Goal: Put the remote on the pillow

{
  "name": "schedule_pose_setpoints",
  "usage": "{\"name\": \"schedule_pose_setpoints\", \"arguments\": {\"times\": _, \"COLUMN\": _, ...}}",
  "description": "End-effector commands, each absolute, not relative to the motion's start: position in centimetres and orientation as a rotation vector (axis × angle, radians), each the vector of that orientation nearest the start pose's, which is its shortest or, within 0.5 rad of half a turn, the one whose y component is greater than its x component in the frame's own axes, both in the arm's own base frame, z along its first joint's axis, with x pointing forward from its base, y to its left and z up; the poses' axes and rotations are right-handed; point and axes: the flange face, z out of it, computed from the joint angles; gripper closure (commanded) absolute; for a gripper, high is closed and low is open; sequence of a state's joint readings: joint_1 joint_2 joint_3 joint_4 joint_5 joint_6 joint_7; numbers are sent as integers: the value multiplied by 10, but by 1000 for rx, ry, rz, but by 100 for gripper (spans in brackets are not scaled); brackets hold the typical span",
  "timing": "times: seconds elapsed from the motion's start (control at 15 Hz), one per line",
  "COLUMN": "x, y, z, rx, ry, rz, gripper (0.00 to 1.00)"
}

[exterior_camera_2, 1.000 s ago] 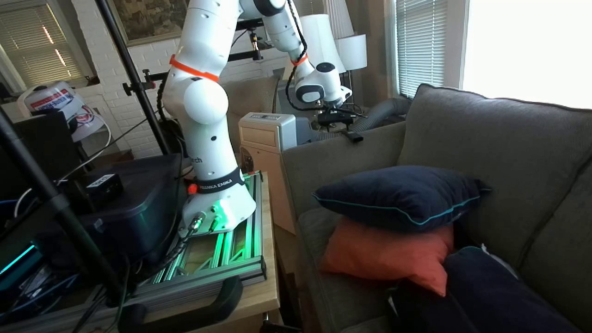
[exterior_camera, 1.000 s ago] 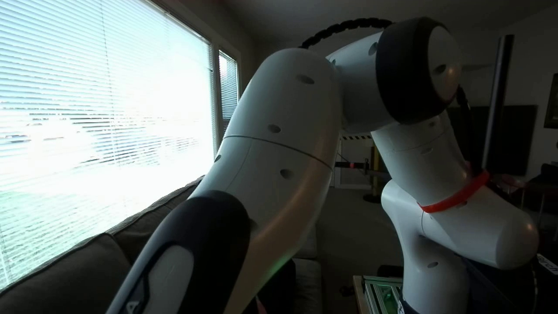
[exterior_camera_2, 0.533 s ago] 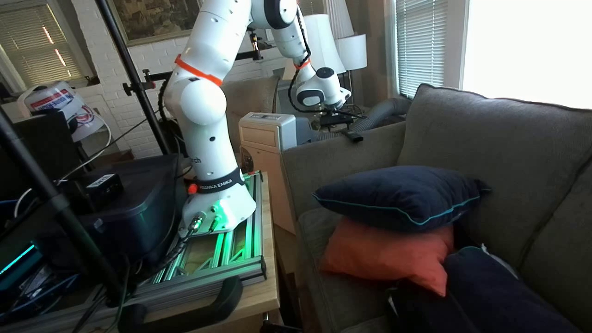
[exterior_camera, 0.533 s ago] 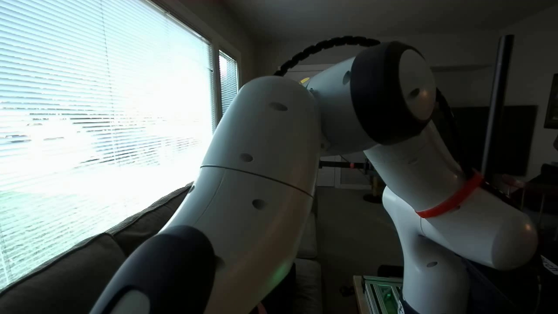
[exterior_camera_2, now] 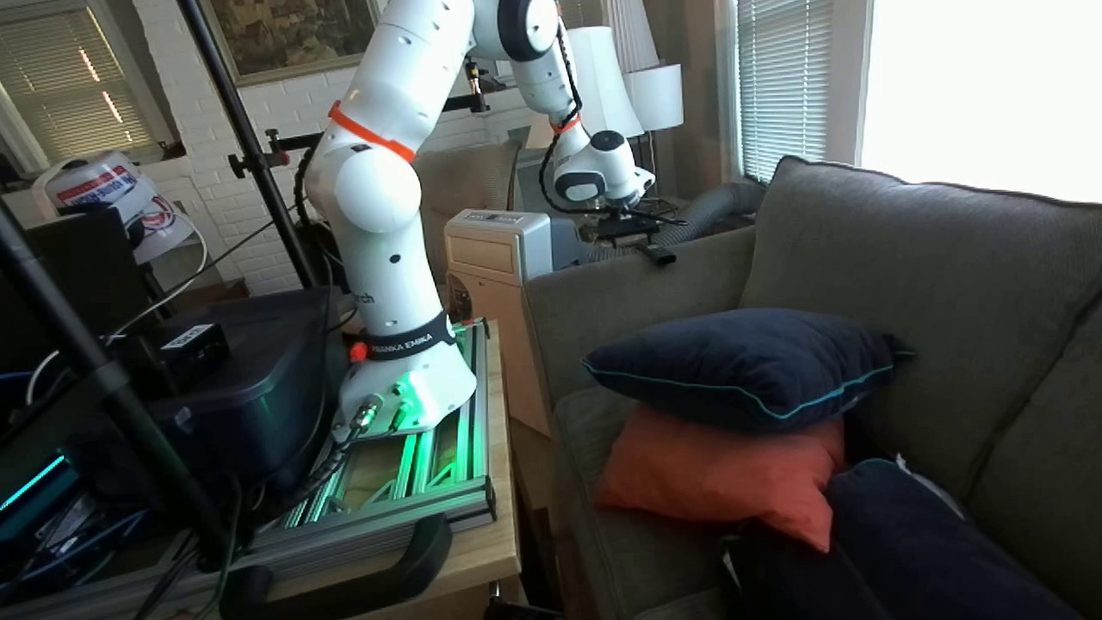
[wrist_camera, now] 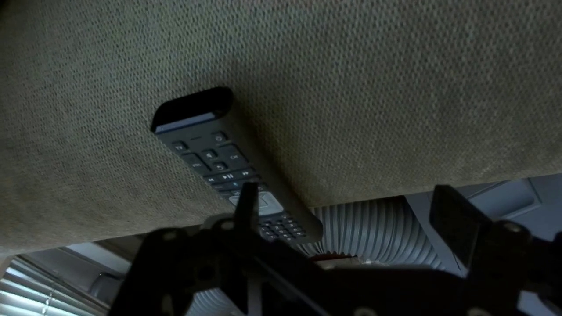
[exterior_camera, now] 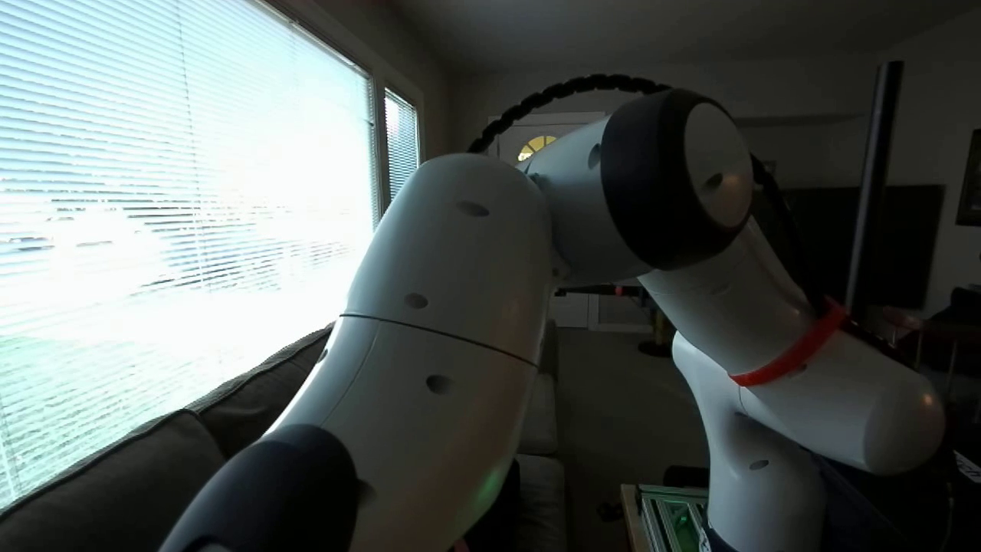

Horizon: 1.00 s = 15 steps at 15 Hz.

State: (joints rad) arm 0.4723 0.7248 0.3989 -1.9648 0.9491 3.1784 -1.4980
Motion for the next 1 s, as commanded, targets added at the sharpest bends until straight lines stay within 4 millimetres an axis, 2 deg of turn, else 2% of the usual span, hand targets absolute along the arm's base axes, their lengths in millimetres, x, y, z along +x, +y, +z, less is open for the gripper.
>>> {"name": "schedule_pose_setpoints", "arguments": {"times": 0.0, "x": 462, "y": 414, "z": 145, "rx": -2216, "ry": -1630, "rz": -689, "gripper": 0}}
{"name": "schedule_pose_setpoints", "arguments": {"times": 0.4, "x": 461, "y": 420, "z": 137, "rx": -2159, "ry": -1643, "rz": -681, "gripper": 0}}
{"name": "schedule_pose_setpoints", "arguments": {"times": 0.93, "x": 467, "y": 422, "z": 115, "rx": -2107, "ry": -1728, "rz": -720, "gripper": 0}}
